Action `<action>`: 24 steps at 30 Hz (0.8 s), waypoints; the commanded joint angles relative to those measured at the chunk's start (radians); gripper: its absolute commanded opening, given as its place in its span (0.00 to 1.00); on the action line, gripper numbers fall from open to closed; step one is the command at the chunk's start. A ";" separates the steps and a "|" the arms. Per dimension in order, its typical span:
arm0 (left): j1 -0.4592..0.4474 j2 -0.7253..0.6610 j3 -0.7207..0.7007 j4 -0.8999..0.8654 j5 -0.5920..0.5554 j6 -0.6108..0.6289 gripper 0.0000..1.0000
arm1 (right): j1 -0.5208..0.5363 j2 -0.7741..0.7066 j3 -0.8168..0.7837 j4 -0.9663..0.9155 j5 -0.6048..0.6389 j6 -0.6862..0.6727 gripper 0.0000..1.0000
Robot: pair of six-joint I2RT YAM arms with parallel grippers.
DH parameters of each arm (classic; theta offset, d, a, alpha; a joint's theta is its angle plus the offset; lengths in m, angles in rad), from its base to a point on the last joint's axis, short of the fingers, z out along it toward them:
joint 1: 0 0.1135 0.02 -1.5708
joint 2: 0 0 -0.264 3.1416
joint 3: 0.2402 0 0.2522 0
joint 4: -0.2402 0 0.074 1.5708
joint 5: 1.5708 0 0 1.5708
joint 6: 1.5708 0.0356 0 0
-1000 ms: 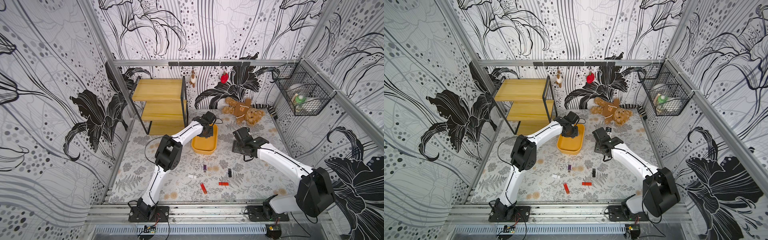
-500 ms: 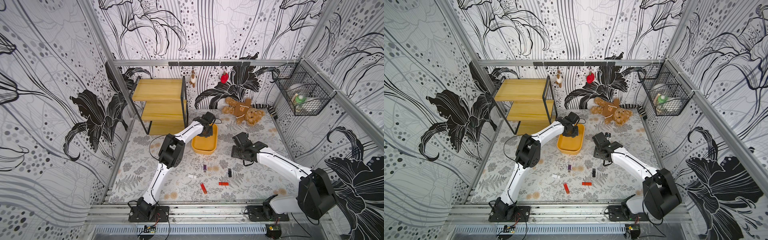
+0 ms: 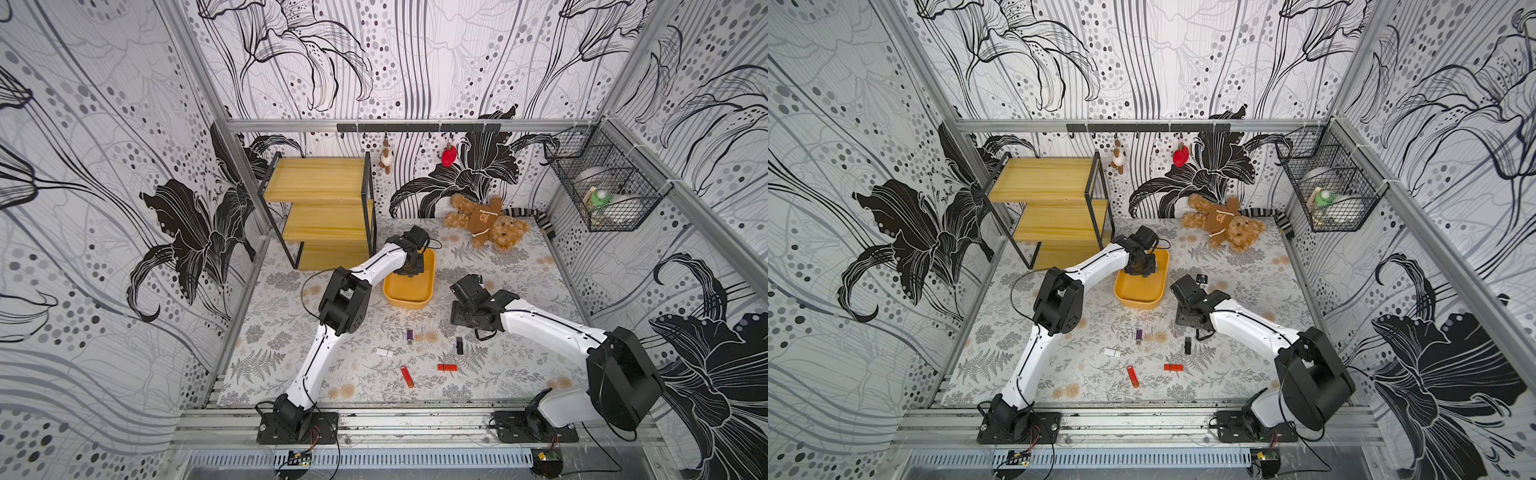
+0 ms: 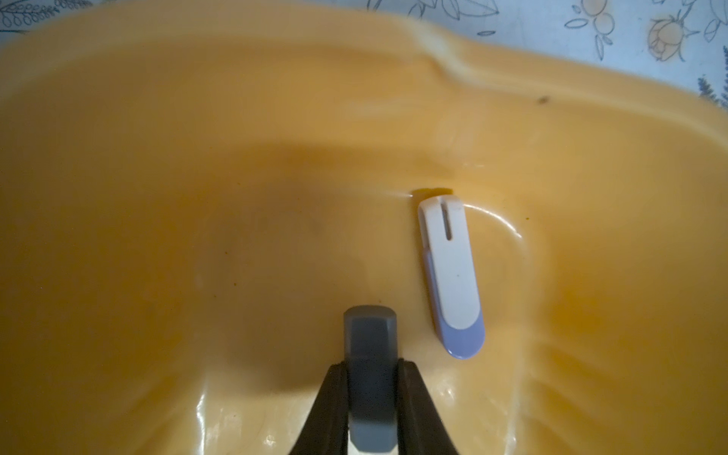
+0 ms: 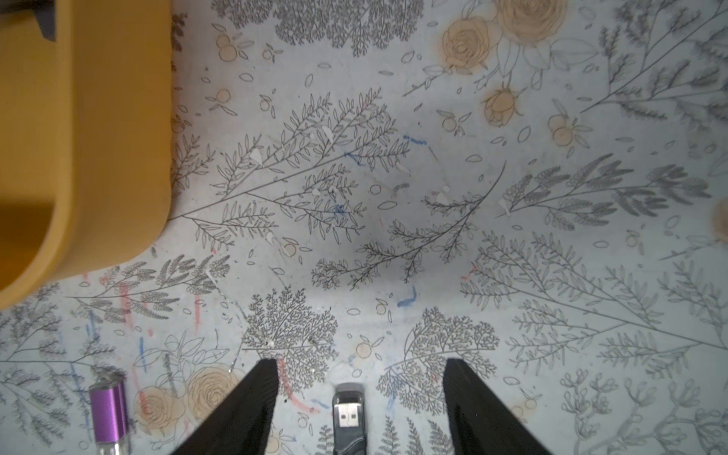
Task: Put the usb flash drive into the storage box
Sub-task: Place the USB flash in the storage box, then pick up the USB flash from the center of the board.
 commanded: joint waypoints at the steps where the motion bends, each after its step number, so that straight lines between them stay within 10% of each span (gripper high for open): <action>1: 0.001 0.001 0.019 0.030 -0.005 0.005 0.30 | 0.021 -0.006 -0.032 -0.010 -0.008 0.046 0.72; 18: 0.001 -0.284 -0.017 -0.012 -0.062 0.010 0.51 | 0.114 0.017 -0.097 0.000 -0.074 0.101 0.68; 24: -0.002 -0.496 -0.240 -0.014 -0.121 0.002 0.61 | 0.127 0.051 -0.102 0.002 -0.084 0.102 0.65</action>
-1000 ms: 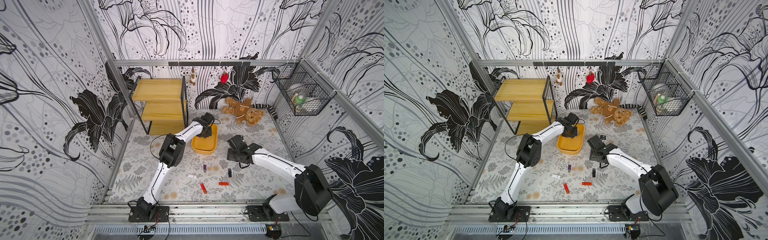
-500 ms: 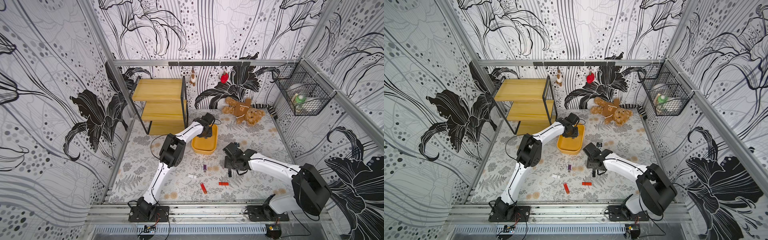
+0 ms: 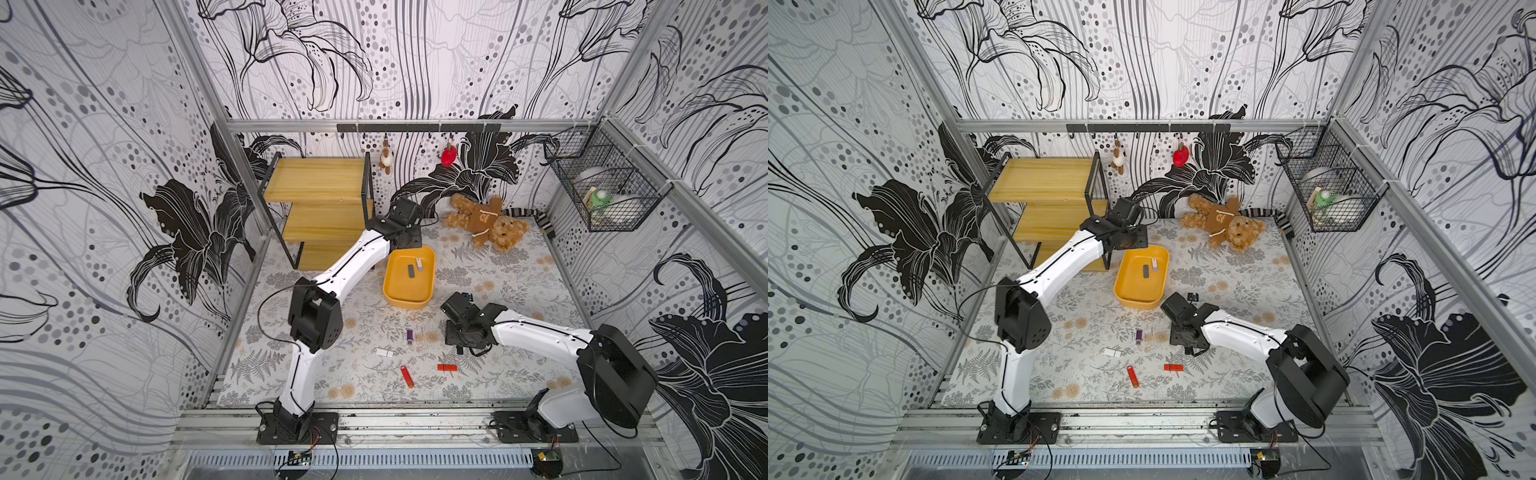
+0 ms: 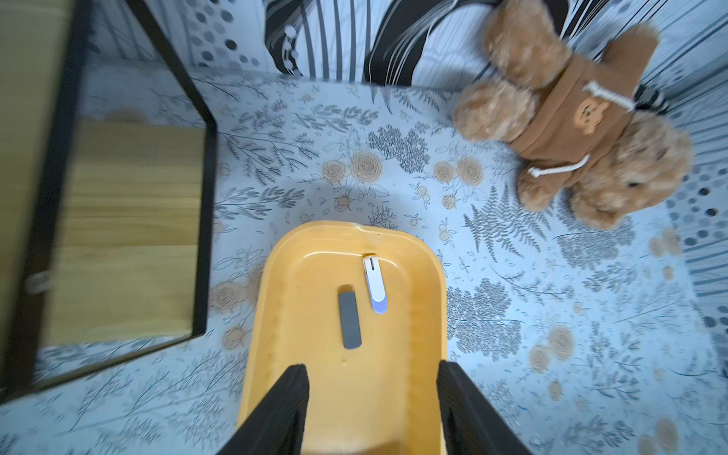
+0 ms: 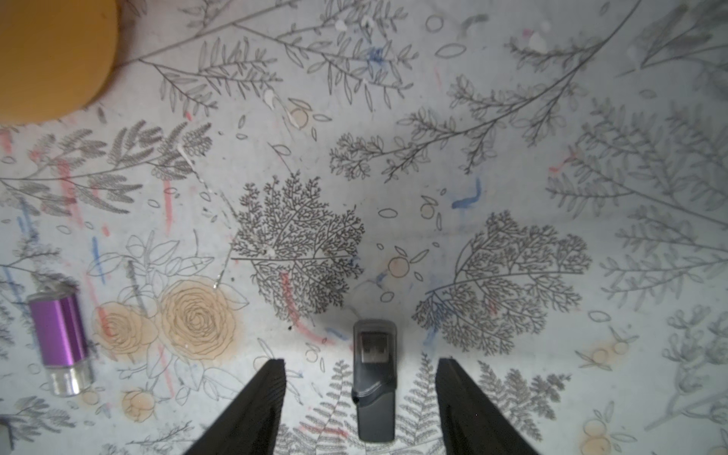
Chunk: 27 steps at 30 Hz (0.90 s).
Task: Put the usb flash drive into the storage box
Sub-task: Pick up the USB flash from the center of the board.
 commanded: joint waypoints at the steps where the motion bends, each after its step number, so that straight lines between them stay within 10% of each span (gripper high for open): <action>1: -0.002 -0.101 -0.170 -0.007 -0.061 -0.003 0.63 | 0.010 0.022 -0.025 -0.004 -0.008 0.021 0.64; 13: -0.049 -0.488 -0.679 -0.004 -0.122 -0.077 0.64 | 0.018 0.052 -0.039 0.011 -0.025 0.015 0.57; 27: -0.114 -0.612 -0.903 -0.009 -0.106 -0.151 0.66 | 0.018 0.074 -0.061 0.018 -0.023 0.017 0.38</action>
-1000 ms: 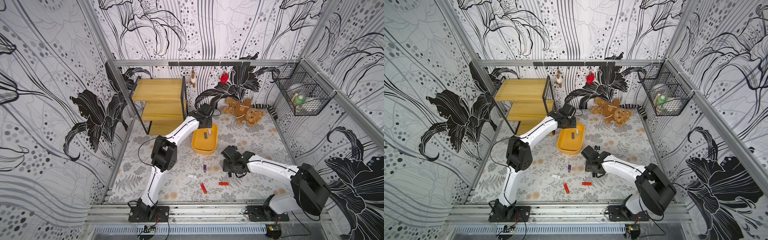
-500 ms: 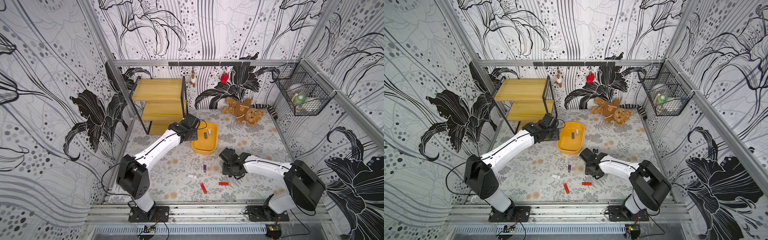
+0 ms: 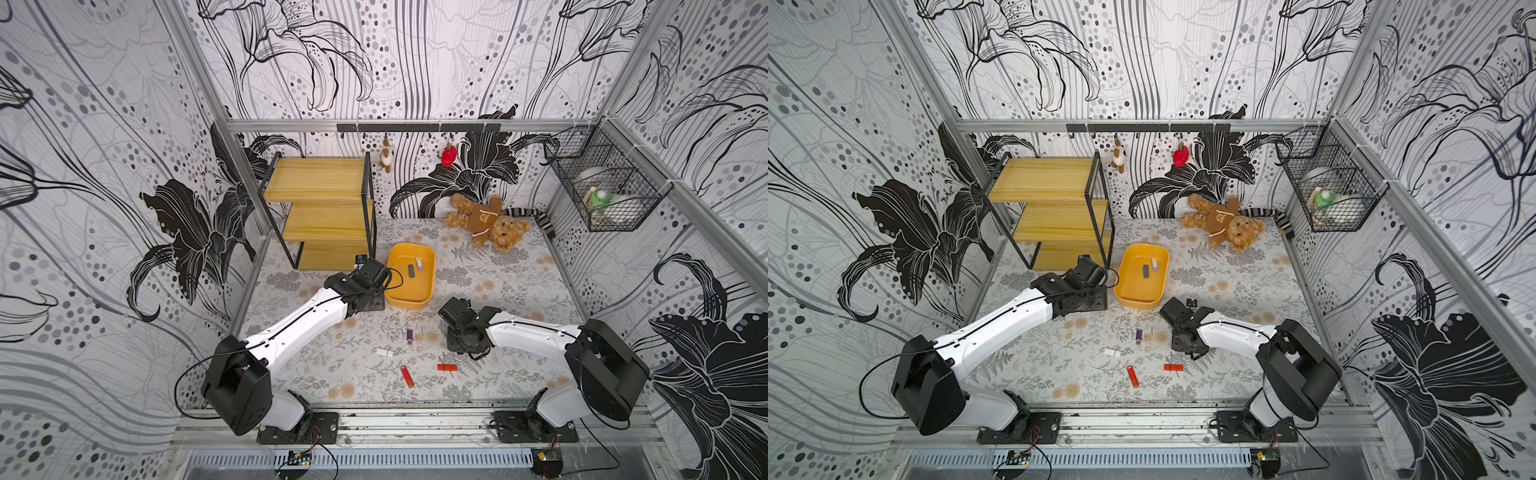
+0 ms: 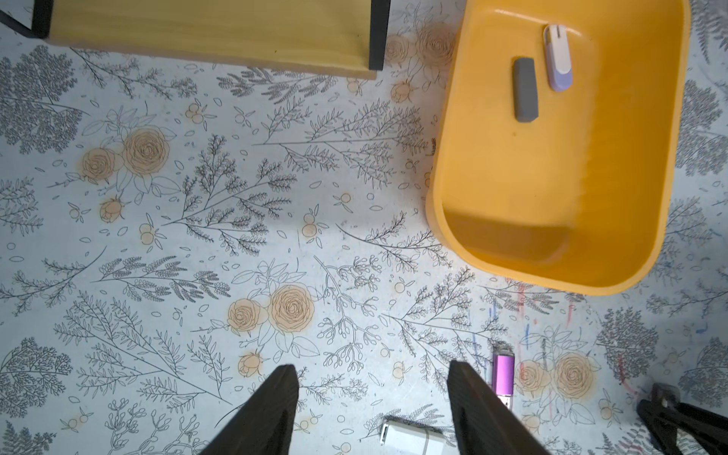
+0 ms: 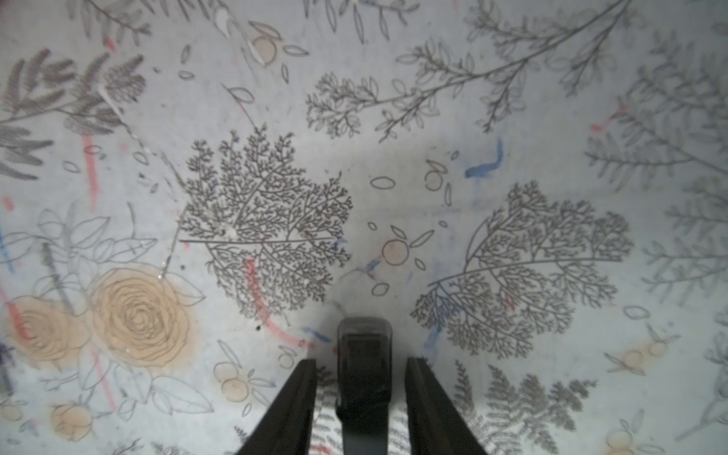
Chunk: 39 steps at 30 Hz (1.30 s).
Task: Put the usb flash drive into the storage box
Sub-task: Pick up the USB flash from the center of the board.
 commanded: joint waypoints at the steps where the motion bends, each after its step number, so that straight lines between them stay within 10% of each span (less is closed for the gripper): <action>1: -0.024 -0.022 -0.025 -0.004 -0.008 -0.033 0.66 | 0.006 0.031 -0.027 -0.006 -0.015 0.015 0.36; 14: -0.152 -0.035 -0.202 0.012 0.050 -0.122 0.66 | 0.006 0.032 -0.006 -0.031 -0.004 -0.009 0.01; 39: -0.313 0.161 -0.193 -0.069 0.134 -0.121 0.66 | 0.006 0.019 0.017 -0.060 0.022 -0.015 0.00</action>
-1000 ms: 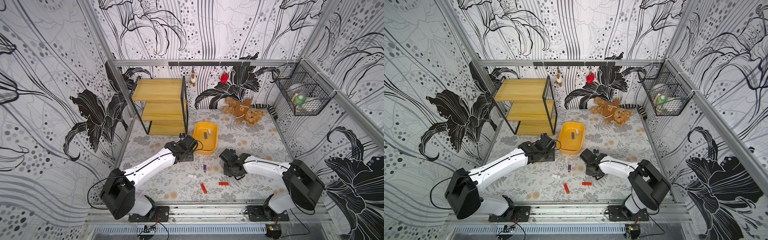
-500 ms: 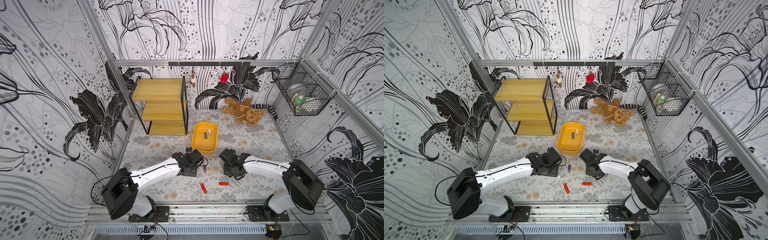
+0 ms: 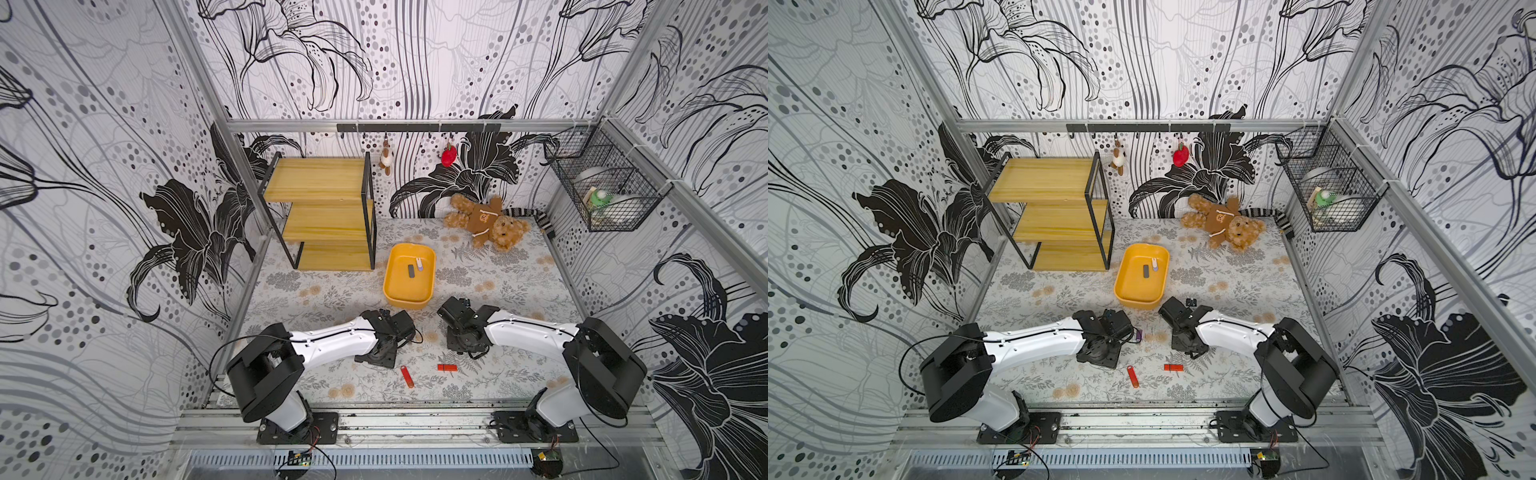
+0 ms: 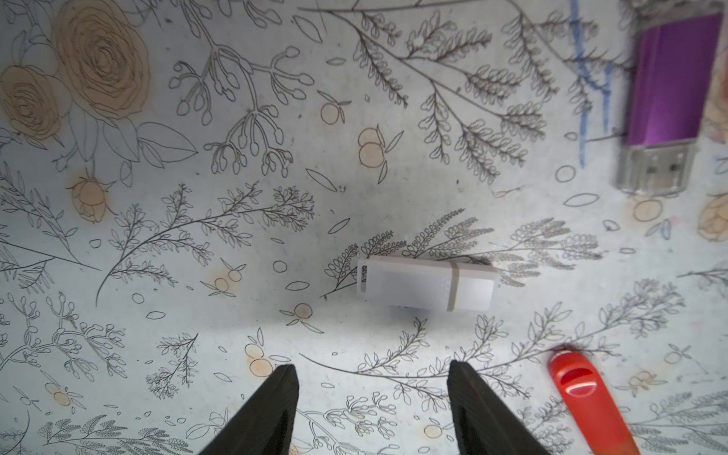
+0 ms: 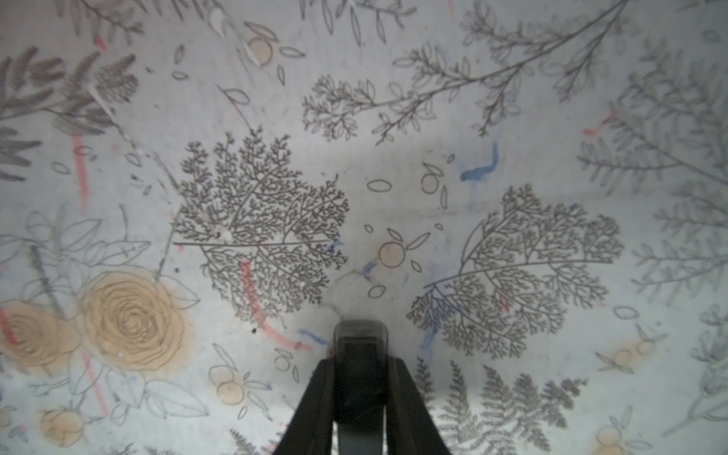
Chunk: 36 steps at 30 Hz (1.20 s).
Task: Put the usb flash drive into the storage box
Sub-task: Pick up the USB flash from the center of the board.
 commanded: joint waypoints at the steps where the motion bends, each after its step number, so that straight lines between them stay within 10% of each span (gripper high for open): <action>1: -0.010 0.033 0.020 -0.006 0.017 -0.007 0.66 | 0.006 0.007 -0.002 -0.038 0.015 -0.011 0.00; 19: -0.007 0.235 0.186 -0.041 -0.086 0.039 0.66 | 0.007 -0.006 -0.021 -0.045 0.020 -0.010 0.00; 36: 0.039 0.154 0.046 0.107 0.003 0.154 0.64 | 0.005 -0.017 -0.030 -0.051 0.021 -0.005 0.00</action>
